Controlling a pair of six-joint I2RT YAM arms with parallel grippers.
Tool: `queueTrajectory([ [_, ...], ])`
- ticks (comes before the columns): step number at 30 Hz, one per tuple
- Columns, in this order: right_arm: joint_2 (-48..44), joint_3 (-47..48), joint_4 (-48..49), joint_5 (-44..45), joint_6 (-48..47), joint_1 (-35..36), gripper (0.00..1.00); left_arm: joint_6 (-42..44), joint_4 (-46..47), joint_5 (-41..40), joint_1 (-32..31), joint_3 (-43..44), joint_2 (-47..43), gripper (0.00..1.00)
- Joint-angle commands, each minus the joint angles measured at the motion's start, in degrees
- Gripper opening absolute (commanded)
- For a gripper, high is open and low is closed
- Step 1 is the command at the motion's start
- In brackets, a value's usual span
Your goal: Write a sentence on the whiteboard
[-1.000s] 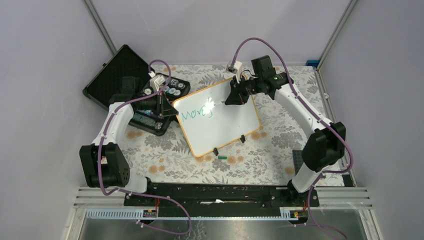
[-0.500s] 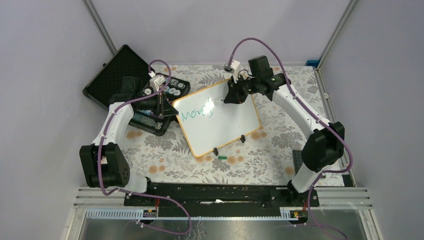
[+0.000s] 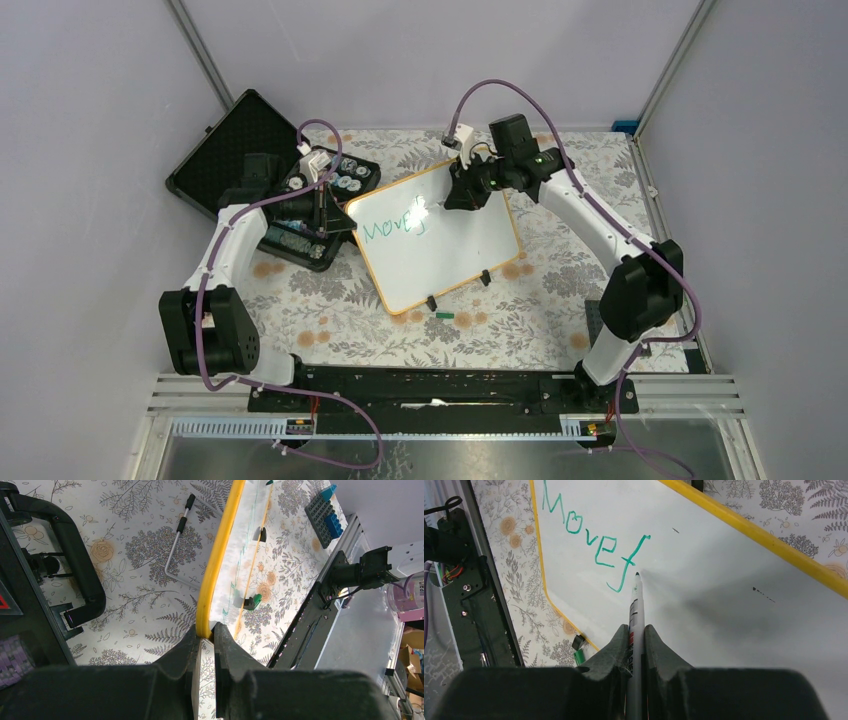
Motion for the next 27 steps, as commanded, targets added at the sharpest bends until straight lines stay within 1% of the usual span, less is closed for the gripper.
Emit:
queueTrajectory([
  [1, 0.91, 1.96, 1.11, 1.49, -0.33, 0.66, 0.00, 4.45, 1.86, -4.88, -1.04, 1.13, 0.23, 0.00],
  [16, 2.25, 3.24, 1.05, 2.63, -0.51, 2.02, 0.00, 4.65, 1.89, -5.09, -0.98, 0.67, -0.30, 0.00],
  [27, 1.51, 0.70, 0.49, 3.48, -1.69, 2.35, 0.00, 4.74, 1.88, -5.07, -0.98, 0.70, -0.25, 0.00],
])
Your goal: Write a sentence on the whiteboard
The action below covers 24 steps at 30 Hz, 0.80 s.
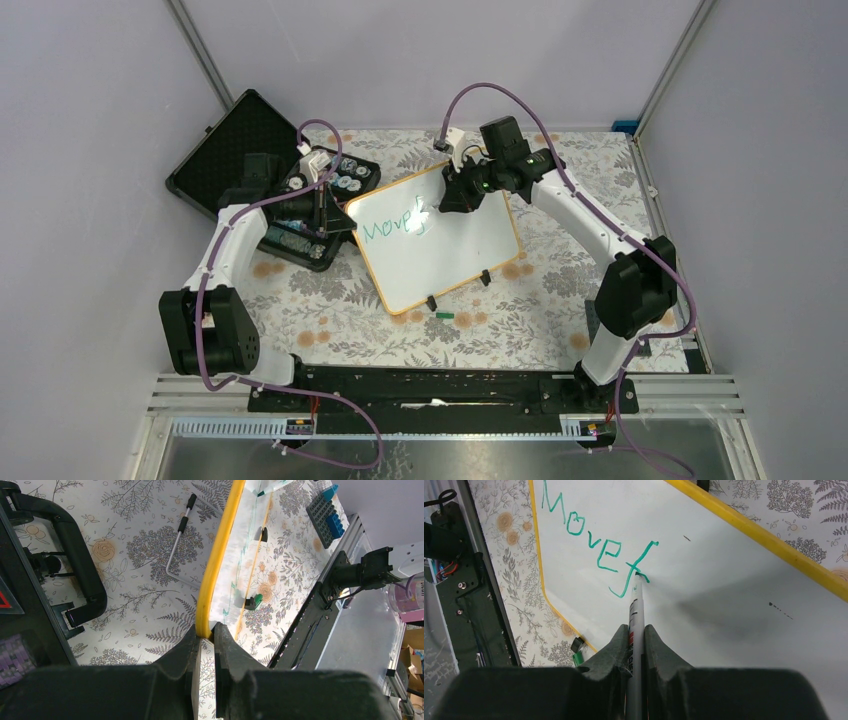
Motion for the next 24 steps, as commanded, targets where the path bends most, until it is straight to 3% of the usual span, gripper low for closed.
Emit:
queueTrajectory([
  [1, -0.60, -0.44, 0.55, 1.94, -1.41, 0.47, 0.00, 4.71, 1.86, -4.67, -0.96, 0.70, -0.25, 0.00],
  [24, -3.03, -1.68, -0.34, 4.25, -3.17, -1.11, 0.00, 4.65, 1.89, -4.72, -0.99, 0.74, -0.06, 0.00],
])
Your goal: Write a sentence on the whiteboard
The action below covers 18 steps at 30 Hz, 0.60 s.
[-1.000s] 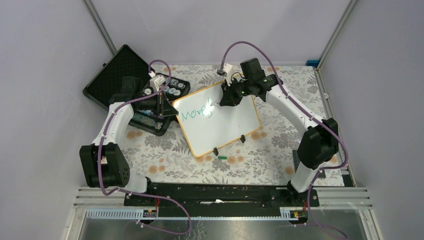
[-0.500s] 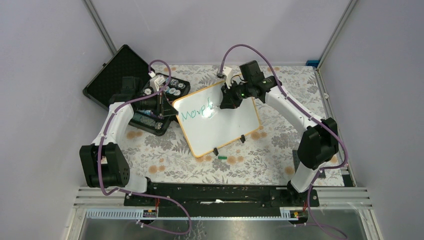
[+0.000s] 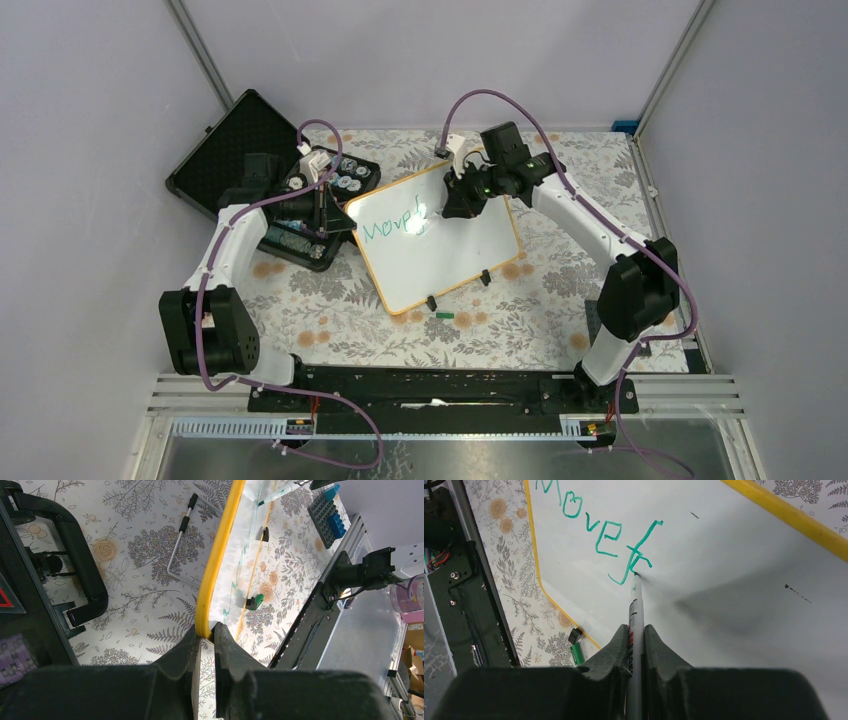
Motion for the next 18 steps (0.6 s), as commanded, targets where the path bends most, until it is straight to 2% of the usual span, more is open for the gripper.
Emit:
queueTrajectory([
  [1, -1.98, 1.01, 0.20, 3.29, -1.54, -0.98, 0.00, 4.65, 1.84, -4.32, -0.93, 0.66, -0.03, 0.00],
  [18, -0.56, 4.68, 0.21, 3.57, -0.57, -1.11, 0.00, 4.65, 1.84, -4.32, -0.95, 0.35, -0.35, 0.00],
])
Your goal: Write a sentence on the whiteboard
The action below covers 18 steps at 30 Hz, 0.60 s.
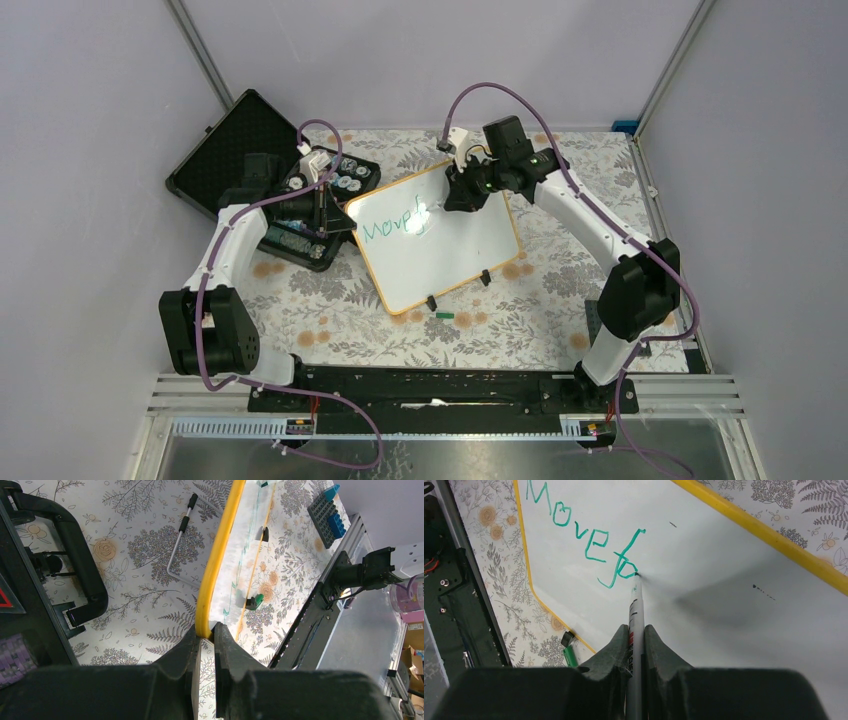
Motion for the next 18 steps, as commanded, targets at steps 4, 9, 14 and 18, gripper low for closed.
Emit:
queueTrajectory([
  [4, -0.30, 2.58, 1.02, 1.34, -0.37, -0.55, 0.00, 4.65, 1.84, -4.33, -0.94, 0.39, -0.34, 0.00],
  [9, -0.66, 3.36, -0.25, -0.65, -0.61, -0.57, 0.00, 4.70, 1.86, -4.42, -0.95, 0.41, -0.31, 0.00],
  [14, -3.63, 1.55, -0.90, -3.49, -1.66, -0.66, 0.00, 4.66, 1.84, -4.39, -0.95, 0.32, -0.34, 0.00],
  [18, -3.66, 1.52, -1.19, -3.19, -1.81, -0.84, 0.00, 4.59, 1.84, -4.15, -0.97, 0.34, -0.13, 0.00],
])
